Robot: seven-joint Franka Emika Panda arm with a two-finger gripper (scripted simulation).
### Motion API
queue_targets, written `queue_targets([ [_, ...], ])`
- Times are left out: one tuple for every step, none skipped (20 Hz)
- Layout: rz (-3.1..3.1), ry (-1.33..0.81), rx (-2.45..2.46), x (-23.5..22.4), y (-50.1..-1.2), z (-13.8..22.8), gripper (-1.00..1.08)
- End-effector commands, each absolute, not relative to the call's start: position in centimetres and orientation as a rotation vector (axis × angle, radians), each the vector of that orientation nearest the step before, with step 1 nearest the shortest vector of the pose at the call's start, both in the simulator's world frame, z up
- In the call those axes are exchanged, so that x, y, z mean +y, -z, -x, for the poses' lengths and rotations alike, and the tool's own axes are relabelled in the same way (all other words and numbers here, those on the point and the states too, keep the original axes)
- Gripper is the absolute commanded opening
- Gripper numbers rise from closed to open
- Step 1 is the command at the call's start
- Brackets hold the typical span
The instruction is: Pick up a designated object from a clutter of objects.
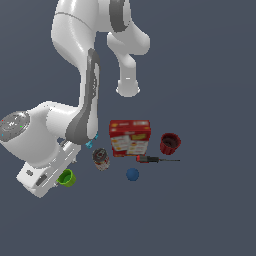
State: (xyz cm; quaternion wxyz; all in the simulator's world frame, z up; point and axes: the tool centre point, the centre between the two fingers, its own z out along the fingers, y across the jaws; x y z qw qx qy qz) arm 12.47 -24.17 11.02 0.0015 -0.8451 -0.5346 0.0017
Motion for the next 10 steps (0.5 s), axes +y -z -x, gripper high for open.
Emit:
queue_targets([
  [2.627,-0.003,-1.719,-24.9,-10.4,-12.5,1.0],
  [2.62,-0.002,-1.732,-25.1,-10.2,-12.6,1.0],
  [2.613,-0.002,-1.743,-25.3,-10.0,-12.6,1.0],
  [2.607,-0.001,-1.752,-25.5,-9.8,-12.6,1.0],
  [2.601,-0.001,-1.761,-25.6,-9.7,-12.6,1.0],
  [2.597,-0.001,-1.768,-25.8,-9.5,-12.6,1.0],
  [2.593,0.0,-1.773,-25.9,-9.4,-12.6,1.0],
  [2.59,0.0,-1.778,-26.0,-9.4,-12.6,1.0],
  [2.588,0.0,-1.781,-26.0,-9.3,-12.6,1.0],
  [2.587,0.0,-1.783,-26.1,-9.3,-12.6,1.0],
])
